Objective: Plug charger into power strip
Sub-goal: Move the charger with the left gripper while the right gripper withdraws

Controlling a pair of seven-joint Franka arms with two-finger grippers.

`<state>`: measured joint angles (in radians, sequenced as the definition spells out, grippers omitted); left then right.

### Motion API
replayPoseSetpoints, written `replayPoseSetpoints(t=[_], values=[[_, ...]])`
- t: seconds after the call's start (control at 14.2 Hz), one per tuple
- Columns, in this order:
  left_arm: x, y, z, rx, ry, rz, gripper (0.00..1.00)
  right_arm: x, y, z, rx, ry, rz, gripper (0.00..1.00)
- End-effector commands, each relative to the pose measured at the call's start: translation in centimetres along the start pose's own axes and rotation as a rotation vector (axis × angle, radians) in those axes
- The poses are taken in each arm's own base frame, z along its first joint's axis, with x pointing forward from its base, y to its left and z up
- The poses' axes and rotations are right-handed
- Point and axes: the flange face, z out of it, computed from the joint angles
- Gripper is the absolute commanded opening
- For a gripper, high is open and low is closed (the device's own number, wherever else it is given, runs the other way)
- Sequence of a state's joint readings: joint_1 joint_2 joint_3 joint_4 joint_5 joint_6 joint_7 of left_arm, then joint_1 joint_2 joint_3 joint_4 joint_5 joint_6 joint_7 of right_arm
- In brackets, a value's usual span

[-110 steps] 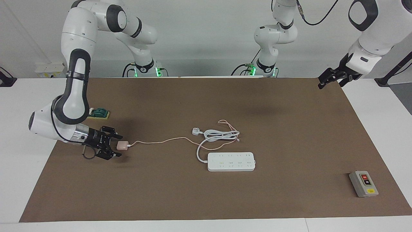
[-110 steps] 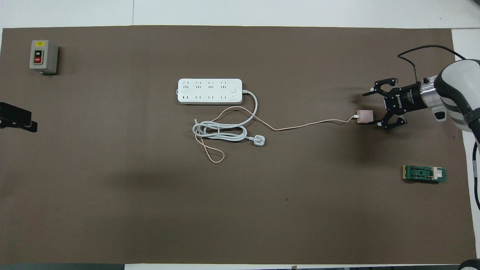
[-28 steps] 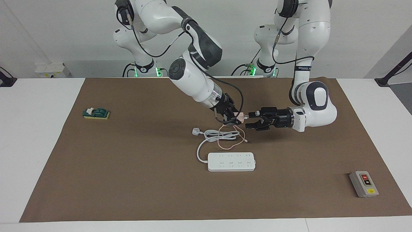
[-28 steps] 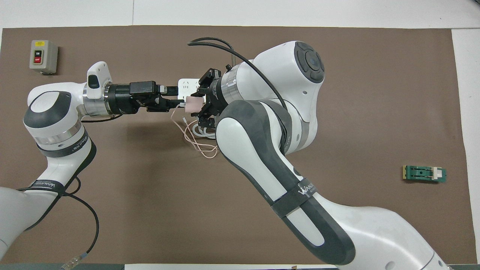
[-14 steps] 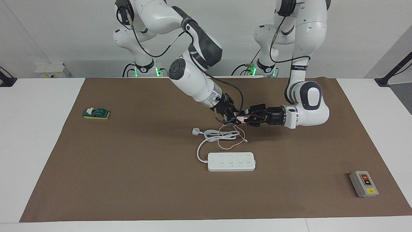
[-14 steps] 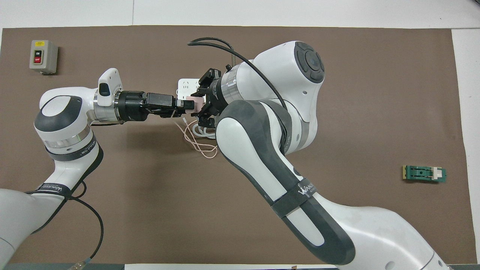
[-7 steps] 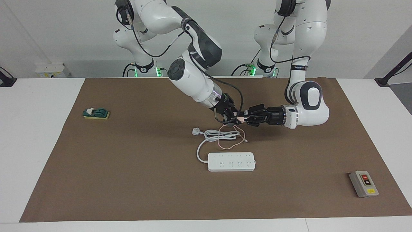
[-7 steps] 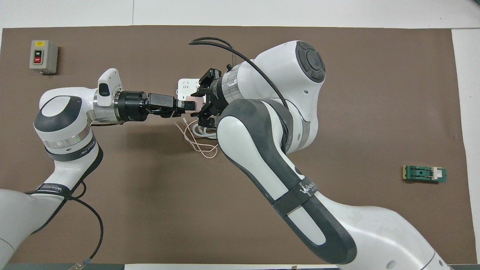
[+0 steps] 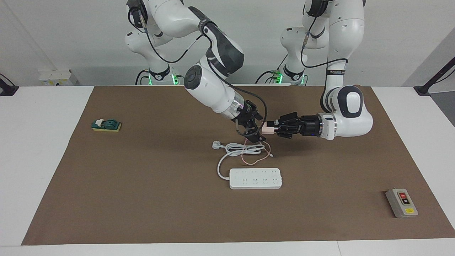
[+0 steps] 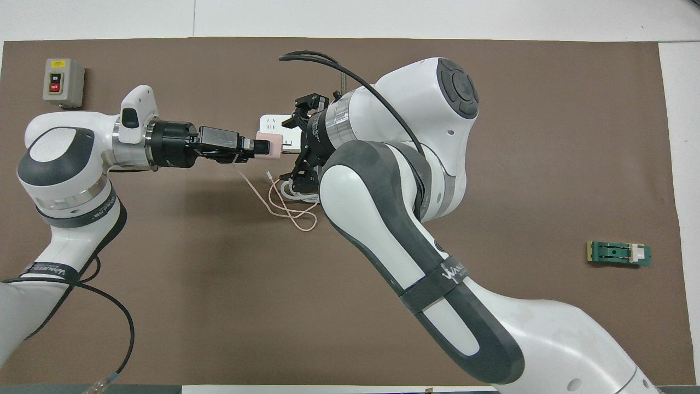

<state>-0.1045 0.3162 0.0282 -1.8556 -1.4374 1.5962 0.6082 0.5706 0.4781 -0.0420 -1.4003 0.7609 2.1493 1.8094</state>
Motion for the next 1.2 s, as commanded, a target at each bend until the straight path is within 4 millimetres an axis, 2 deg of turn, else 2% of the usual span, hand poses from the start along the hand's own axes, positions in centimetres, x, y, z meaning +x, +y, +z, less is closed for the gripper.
replayPoseSetpoints(t=[0.0, 0.14, 0.35, 0.63, 0.78, 0.92, 0.99, 1.13], values=[[0.2, 2.3, -2.3, 0.123, -0.056, 0.044, 0.0, -0.1, -0.1, -0.7, 0.005, -0.022, 0.011, 1.0], [0.8, 3.1, -3.2, 0.235, -0.075, 0.087, 0.0, -0.1, -0.2, -1.0, 0.004, -0.027, 0.015, 1.0], [1.6, 2.0, -3.8, 0.481, -0.083, 0.151, 0.0, 1.7, -1.8, -3.4, 0.013, -0.03, 0.045, 1.0], [3.8, 3.0, -2.8, 0.709, -0.206, 0.283, 0.0, 5.8, -4.1, -10.3, 0.003, -0.029, 0.102, 1.0], [4.6, 2.9, -1.8, 0.809, -0.304, 0.43, 0.0, 7.3, -4.5, -13.8, 0.008, -0.016, 0.082, 1.0], [5.6, 3.1, -1.5, 0.897, -0.32, 0.558, 0.0, 8.4, -5.1, -17.5, 0.007, 0.02, -0.004, 1.0], [6.0, 2.9, -1.3, 0.964, -0.335, 0.613, 0.0, 8.9, -5.2, -18.7, -0.002, 0.047, -0.05, 1.0], [6.8, 3.0, 1.0, 1.096, -0.461, 0.823, 0.0, 10.4, -5.3, -20.6, -0.022, 0.111, -0.165, 1.0]])
